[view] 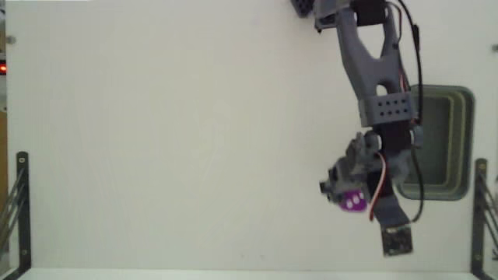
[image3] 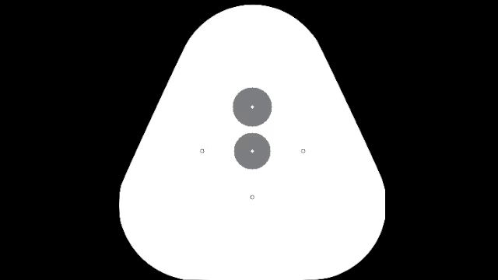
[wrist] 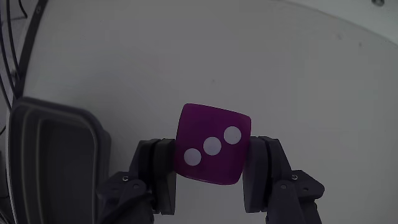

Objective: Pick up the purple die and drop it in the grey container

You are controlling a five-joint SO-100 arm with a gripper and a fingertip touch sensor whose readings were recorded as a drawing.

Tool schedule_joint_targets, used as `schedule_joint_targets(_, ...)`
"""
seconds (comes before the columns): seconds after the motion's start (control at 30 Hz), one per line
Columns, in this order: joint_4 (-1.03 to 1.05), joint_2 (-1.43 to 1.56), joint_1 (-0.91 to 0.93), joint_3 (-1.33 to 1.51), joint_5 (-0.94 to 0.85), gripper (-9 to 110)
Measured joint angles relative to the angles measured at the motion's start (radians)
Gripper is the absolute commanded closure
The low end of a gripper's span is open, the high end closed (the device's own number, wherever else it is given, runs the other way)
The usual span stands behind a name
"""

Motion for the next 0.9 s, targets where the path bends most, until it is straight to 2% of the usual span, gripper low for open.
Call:
schedule_joint_targets(0.33, 0.095, -0.035, 0.003, -0.123, 0.0, 41)
schedule_joint_targets(0.9, 0.098, -0.035, 0.002, -0.129, 0.0, 41)
